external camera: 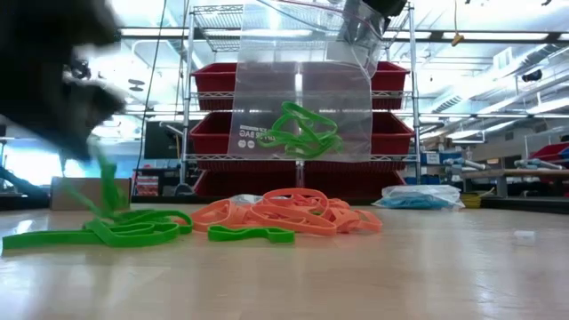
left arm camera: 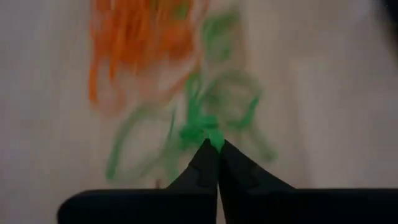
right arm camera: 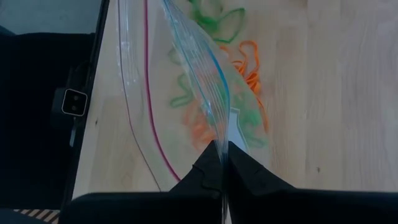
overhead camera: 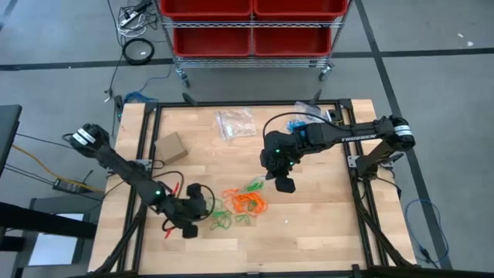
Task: Sort rubber bands
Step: Put the green rubber band into the transparent zip bag
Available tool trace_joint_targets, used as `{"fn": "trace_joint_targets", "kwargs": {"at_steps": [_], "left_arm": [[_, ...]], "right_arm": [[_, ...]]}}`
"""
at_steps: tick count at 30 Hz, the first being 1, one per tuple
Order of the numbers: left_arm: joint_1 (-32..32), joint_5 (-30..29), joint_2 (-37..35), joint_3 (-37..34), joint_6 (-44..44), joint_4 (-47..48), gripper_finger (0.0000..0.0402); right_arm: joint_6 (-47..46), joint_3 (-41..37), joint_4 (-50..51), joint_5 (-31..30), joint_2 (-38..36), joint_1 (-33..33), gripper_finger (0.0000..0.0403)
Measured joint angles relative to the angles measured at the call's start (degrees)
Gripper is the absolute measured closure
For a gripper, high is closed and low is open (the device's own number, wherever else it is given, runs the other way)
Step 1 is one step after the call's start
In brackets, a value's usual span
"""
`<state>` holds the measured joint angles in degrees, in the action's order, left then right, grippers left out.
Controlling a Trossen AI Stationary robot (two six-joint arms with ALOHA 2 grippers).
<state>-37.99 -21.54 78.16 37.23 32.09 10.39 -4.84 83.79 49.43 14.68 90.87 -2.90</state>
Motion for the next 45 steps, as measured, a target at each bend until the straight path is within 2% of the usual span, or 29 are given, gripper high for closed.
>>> {"fn": "trace_joint_targets", "kwargs": {"at_steps": [7, 14, 18, 20, 22, 24, 25, 26, 28, 29, 32, 35, 38, 40, 41, 43, 44, 45], "left_arm": [[-0.04, -4.84, -5.34, 11.72, -15.88, 1.86, 0.0399], [3.39, -5.17, -6.4, 19.62, -26.17, 2.97, 0.04], [5.8, 0.68, -6.48, 20.63, -18.7, 15.05, 0.04], [6.19, 0.6, -6.08, 20.44, -13.41, 22.92, 0.0401], [6.44, -3.14, -5.81, 20.51, -9.73, 26.01, 0.0401], [6.87, -11.84, -5.8, 20.55, -3.01, 30.87, 0.0401], [7.28, -13.51, -5.79, 20.49, -1.62, 31.76, 0.0401], [7.52, -12.23, -5.65, 20.41, -3.26, 30.12, 0.0401], [7.44, -3.93, -5.41, 19.89, -8.63, 23.68, 0.0401], [7.19, -2.06, -5.31, 19.76, -9.83, 22.14, 0.0401], [7.51, -4.01, -5.19, 19.76, -7.16, 24.27, 0.0401], [7.89, -3.23, -4.44, 19.74, -5.35, 26.75, 0.0401], [8.1, -5.6, -4.62, 19.71, -2.22, 28.07, 0.0401], [8.36, -9.2, -4.25, 19.73, -0.48, 28.29, 0.0401], [8.41, -8.54, -4.18, 19.66, -0.79, 27.85, 0.0401], [8.38, -1.07, -3.99, 19.65, -5.52, 24.12, 0.0401], [8.32, 0.87, -3.64, 19.76, -6.67, 22.67, 0.0401], [8.3, -0.31, -3.37, 19.8, -6.49, 22.63, 0.0401]], "right_arm": [[-0.02, 0.0, -0.82, 0.0, 0.0, 0.0, 0.0403], [0.0, 0.0, -1.1, -0.21, 0.0, 0.0, 0.0403], [0.01, 0.0, -1.04, -0.33, 0.0, 0.0, 0.0403], [0.26, 0.0, -0.83, -0.33, 0.0, 0.0, 0.0403], [0.6, 0.0, -0.85, -0.6, 0.0, 0.0, 0.0403], [0.69, 0.0, -0.94, -1.38, 0.0, 0.0, 0.0403], [0.7, 0.0, -0.96, -1.51, 0.0, 0.0, 0.0403], [0.69, 0.0, -0.95, -1.51, 0.0, 0.0, 0.0403], [0.66, 0.0, -0.98, -1.53, 0.0, 0.0, 0.0403], [0.63, 0.0, -0.94, -1.53, 0.0, 0.02, 0.0403], [0.63, 0.0, -0.79, -1.6, 0.0, 0.02, 0.0403], [0.61, 0.0, -0.89, -1.6, 0.0, 0.02, 0.0403], [0.61, 0.0, -0.94, -1.6, 0.0, 0.02, 0.0403], [0.59, 0.0, -0.9, -1.59, 0.0, 0.02, 0.0403], [0.59, 0.0, -0.96, -1.6, 0.0, 0.02, 0.0403], [0.57, 0.0, -0.89, -1.6, 0.0, 0.02, 0.0403], [0.57, 0.0, -0.88, -1.58, 0.0, 0.02, 0.0403], [0.57, 0.0, -0.89, -1.59, 0.0, 0.02, 0.0403]]}}
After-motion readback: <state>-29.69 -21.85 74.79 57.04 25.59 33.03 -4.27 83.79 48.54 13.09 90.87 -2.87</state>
